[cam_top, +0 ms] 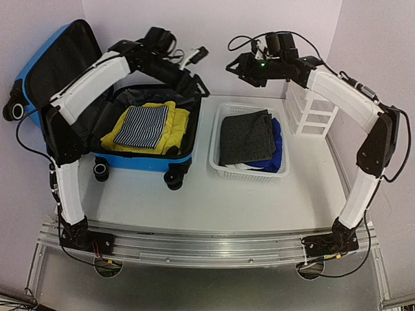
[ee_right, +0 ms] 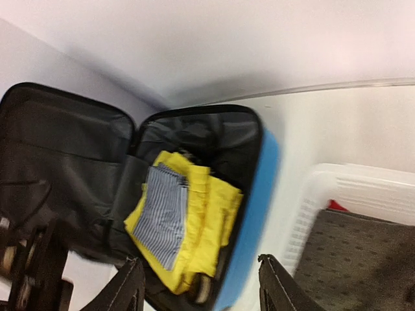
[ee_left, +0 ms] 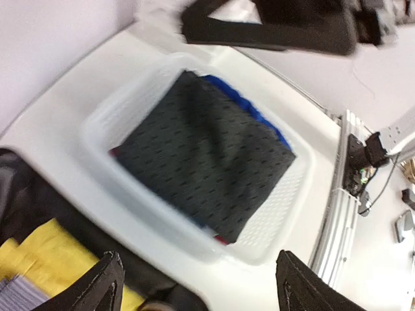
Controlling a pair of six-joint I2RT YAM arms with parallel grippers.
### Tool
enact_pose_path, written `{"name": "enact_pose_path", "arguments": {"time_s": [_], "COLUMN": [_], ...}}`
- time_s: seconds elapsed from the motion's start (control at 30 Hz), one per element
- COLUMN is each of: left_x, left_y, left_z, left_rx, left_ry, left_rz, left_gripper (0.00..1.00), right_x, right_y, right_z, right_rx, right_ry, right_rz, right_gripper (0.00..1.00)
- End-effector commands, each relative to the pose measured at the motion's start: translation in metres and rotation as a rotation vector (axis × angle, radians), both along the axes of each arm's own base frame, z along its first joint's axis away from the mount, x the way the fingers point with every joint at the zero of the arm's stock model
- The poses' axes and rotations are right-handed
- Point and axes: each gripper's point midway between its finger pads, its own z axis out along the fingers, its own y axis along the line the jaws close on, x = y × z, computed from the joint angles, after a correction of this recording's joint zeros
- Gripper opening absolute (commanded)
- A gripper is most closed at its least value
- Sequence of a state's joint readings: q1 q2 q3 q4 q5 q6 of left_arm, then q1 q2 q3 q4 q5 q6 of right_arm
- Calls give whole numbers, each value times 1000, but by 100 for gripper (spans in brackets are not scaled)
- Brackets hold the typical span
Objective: Open, take out, and arrange the luggage
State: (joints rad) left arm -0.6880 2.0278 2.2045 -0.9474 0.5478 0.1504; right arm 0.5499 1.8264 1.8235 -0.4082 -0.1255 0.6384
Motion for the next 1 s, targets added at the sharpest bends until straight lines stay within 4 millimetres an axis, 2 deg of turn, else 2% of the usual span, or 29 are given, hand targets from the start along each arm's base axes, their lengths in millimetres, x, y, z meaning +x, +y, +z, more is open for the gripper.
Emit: {"name": "enact_pose_path", "arguments": {"time_s": [0.0,0.1,0.17,0.2,0.27,0.37,0.57,0.67,0.8,0.97], "left_x": [22,49,63,72,79,82,85,94,100,96], "left_y": [115,193,237,263,298,328,339,355,354,333], "left_z": [26,19,5,-1,-20,-61,-121,-146,-174,-185], "left_rx": [47,52,75,83,88,121,194,203,201,102], "left_ry": [-6,28,50,57,103,176,242,287,359,441], "left_rz": [207,409,545,625,729,820,843,891,884,813], "left_gripper": [79,76,74,73,71,69,70,68,62,43], "right_x": [5,8,4,4,0,-7,-13,-13,-12,-13], "right_y": [78,131,166,183,217,253,278,282,273,265], "right_z": [0,-15,-24,-22,-49,-80,-148,-171,-189,-204], "right_rx": [153,224,254,283,301,316,282,276,228,170], "right_ry": [10,27,46,46,86,117,183,221,236,252], "right_rz": [53,98,137,154,177,184,148,127,89,61], "right_gripper": [53,50,49,49,48,46,44,43,43,42]}}
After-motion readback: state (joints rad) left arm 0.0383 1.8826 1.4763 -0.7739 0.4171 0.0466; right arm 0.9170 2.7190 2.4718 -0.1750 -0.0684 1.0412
